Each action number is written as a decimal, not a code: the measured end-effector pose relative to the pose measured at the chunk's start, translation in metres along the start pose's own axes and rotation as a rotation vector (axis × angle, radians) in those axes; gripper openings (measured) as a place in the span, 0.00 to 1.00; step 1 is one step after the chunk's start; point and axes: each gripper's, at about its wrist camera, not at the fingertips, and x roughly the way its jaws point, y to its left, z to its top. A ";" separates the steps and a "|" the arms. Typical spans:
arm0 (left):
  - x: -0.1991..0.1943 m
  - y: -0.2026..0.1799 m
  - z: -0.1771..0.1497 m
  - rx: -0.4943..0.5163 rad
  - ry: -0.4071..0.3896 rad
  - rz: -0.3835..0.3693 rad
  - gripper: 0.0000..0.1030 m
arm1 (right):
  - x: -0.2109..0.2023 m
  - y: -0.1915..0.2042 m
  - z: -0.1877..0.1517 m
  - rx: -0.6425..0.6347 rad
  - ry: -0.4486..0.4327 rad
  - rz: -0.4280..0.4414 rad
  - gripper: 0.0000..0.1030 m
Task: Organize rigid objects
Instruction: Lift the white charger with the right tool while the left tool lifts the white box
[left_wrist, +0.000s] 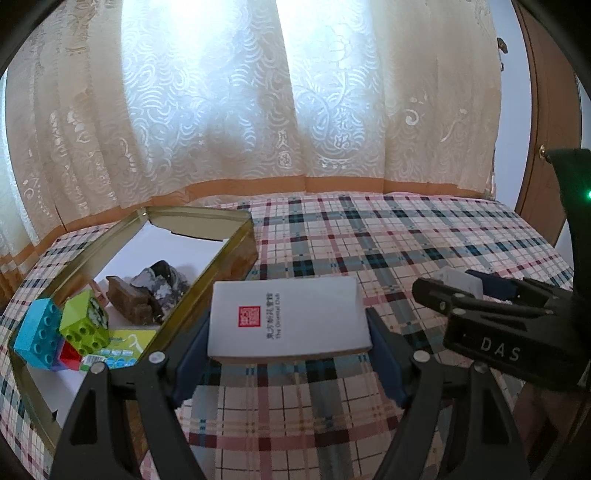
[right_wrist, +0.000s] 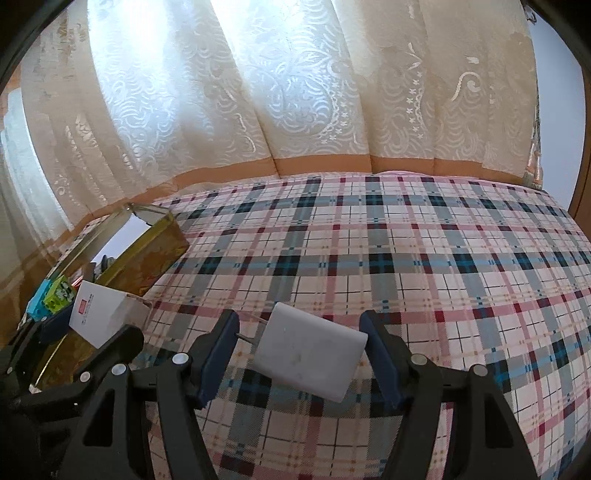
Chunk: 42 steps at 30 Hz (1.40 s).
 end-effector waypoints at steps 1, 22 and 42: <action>-0.002 0.001 -0.001 -0.001 -0.003 -0.001 0.76 | -0.001 0.001 -0.001 -0.001 -0.002 0.001 0.68; -0.015 0.011 -0.008 -0.013 -0.028 0.010 0.76 | -0.012 0.018 -0.009 -0.052 -0.031 0.026 0.68; -0.023 0.026 -0.012 -0.048 -0.038 0.012 0.76 | -0.022 0.029 -0.016 -0.087 -0.055 0.047 0.68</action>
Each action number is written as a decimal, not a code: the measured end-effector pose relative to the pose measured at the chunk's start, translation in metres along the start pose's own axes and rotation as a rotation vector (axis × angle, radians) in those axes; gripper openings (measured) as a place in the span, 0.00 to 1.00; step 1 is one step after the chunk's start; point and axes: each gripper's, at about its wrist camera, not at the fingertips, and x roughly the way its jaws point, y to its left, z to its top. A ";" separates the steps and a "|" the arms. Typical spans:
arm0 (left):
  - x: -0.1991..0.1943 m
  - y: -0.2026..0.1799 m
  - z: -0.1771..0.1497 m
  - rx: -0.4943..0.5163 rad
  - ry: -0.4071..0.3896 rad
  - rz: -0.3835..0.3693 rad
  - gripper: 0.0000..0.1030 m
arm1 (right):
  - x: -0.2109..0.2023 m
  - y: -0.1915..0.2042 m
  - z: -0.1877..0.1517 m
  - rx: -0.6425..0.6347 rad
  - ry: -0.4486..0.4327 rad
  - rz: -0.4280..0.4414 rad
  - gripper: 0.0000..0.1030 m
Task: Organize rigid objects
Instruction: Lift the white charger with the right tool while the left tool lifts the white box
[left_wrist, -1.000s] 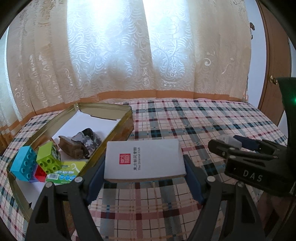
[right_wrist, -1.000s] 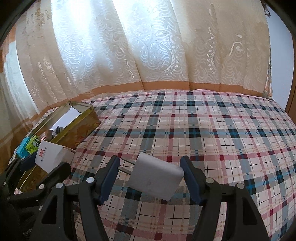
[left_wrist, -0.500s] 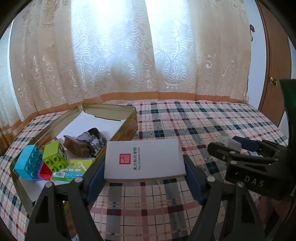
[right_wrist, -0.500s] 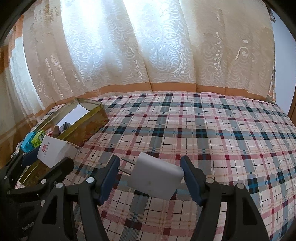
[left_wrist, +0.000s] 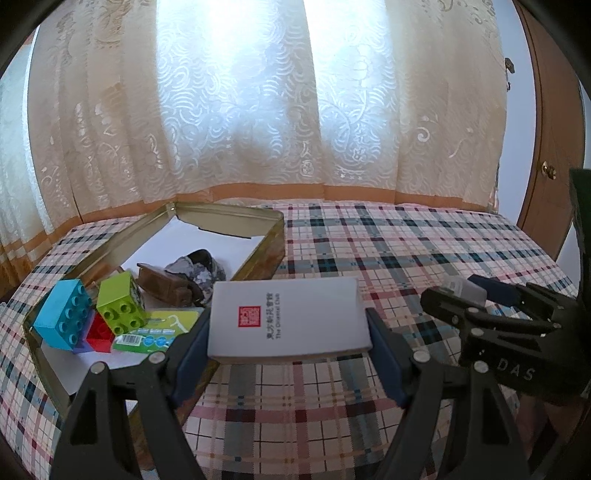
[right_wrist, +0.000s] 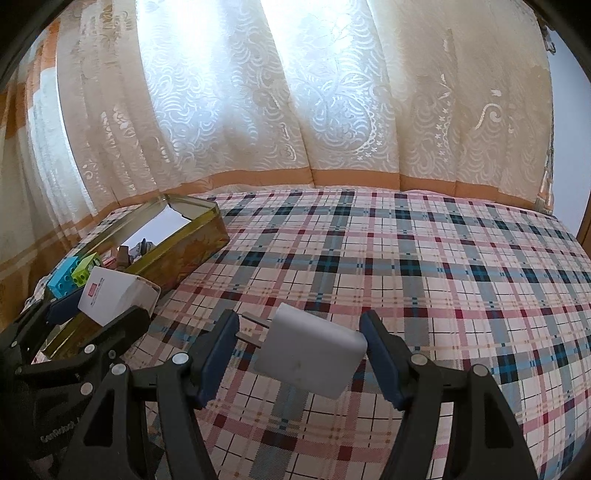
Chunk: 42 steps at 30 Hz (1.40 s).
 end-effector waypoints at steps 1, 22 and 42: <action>0.000 0.000 0.000 -0.001 -0.001 0.000 0.76 | 0.000 0.000 0.000 0.000 -0.001 0.001 0.68; -0.009 0.009 -0.003 -0.010 -0.028 0.008 0.76 | -0.005 0.008 -0.002 -0.016 -0.015 0.007 0.68; -0.019 0.024 -0.006 -0.022 -0.054 0.033 0.76 | -0.005 0.028 -0.006 -0.047 -0.014 0.025 0.68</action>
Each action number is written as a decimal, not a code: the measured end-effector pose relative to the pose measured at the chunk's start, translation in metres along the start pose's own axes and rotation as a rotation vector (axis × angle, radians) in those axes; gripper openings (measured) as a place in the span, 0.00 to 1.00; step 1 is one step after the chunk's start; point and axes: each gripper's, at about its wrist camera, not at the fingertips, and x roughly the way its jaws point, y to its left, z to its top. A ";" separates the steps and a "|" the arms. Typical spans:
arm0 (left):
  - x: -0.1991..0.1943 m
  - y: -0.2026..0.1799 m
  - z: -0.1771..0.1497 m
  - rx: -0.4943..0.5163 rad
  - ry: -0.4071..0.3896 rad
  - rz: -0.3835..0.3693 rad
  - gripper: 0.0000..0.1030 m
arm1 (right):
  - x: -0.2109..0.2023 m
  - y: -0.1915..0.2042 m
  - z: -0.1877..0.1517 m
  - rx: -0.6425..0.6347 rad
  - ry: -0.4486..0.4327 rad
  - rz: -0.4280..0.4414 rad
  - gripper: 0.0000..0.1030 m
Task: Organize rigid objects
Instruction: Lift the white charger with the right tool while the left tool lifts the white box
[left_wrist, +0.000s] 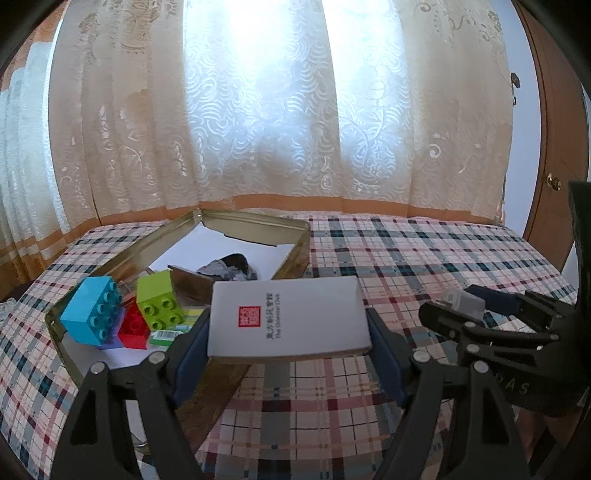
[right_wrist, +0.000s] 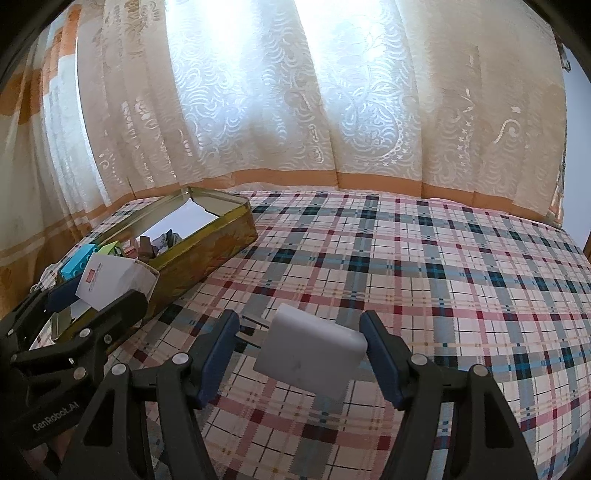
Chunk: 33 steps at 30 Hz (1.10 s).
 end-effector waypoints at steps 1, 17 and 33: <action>-0.001 0.000 0.000 0.000 -0.002 0.002 0.76 | 0.000 0.001 0.000 -0.001 0.000 0.001 0.68; -0.007 0.012 -0.002 -0.011 -0.015 0.025 0.76 | 0.003 0.022 -0.002 -0.030 0.004 0.013 0.68; -0.011 0.020 -0.003 -0.013 -0.033 0.053 0.76 | 0.004 0.030 -0.001 -0.043 0.002 0.010 0.68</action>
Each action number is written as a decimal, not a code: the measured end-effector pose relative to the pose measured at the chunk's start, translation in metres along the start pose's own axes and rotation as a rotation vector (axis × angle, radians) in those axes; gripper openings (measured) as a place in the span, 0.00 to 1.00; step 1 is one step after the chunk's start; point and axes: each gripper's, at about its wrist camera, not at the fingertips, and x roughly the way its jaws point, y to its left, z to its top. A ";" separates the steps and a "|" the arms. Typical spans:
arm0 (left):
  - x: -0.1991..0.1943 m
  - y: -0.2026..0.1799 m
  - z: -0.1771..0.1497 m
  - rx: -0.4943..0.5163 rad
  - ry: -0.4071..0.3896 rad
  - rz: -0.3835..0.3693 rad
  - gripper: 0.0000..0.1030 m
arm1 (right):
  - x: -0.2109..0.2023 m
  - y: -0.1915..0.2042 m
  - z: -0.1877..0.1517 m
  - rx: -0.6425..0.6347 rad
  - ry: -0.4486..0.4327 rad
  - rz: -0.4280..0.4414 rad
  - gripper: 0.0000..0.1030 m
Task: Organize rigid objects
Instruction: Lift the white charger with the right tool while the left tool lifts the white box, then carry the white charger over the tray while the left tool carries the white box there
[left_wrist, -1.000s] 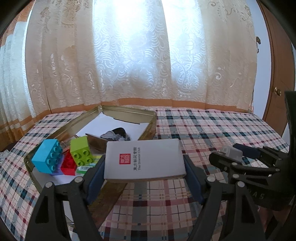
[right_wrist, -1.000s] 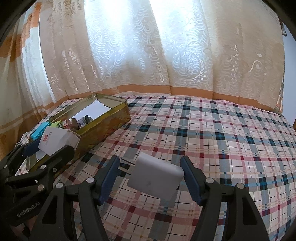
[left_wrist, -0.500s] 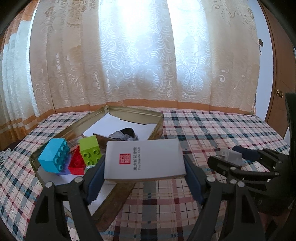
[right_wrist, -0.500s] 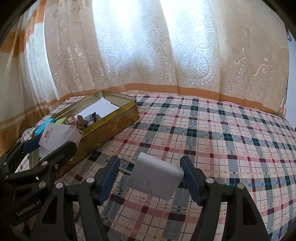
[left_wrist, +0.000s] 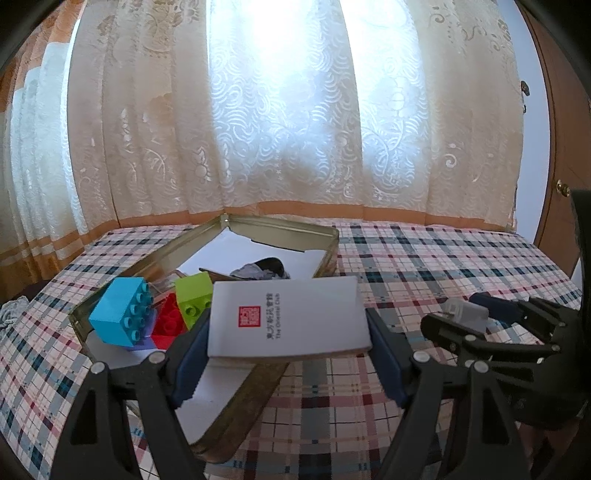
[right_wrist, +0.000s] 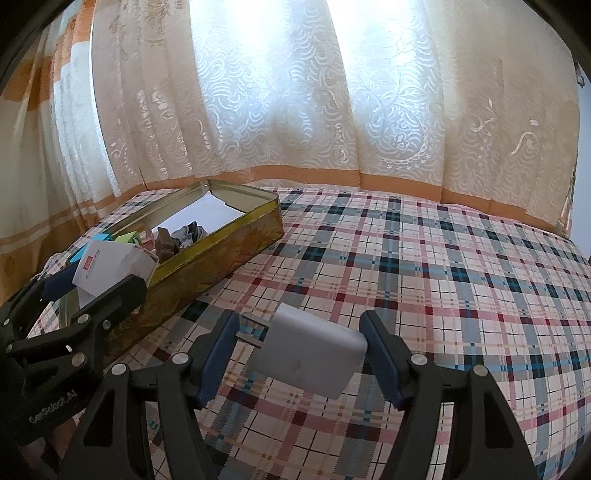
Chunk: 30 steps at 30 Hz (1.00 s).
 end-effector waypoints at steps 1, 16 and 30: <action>0.000 0.001 0.000 -0.002 0.000 0.000 0.76 | 0.000 0.000 0.000 0.000 -0.002 0.000 0.68; -0.013 0.018 0.000 -0.017 -0.027 0.016 0.76 | 0.005 0.003 0.002 0.012 0.019 0.035 0.68; -0.017 0.091 0.027 -0.057 -0.039 0.159 0.76 | 0.019 0.061 0.057 -0.064 -0.017 0.169 0.68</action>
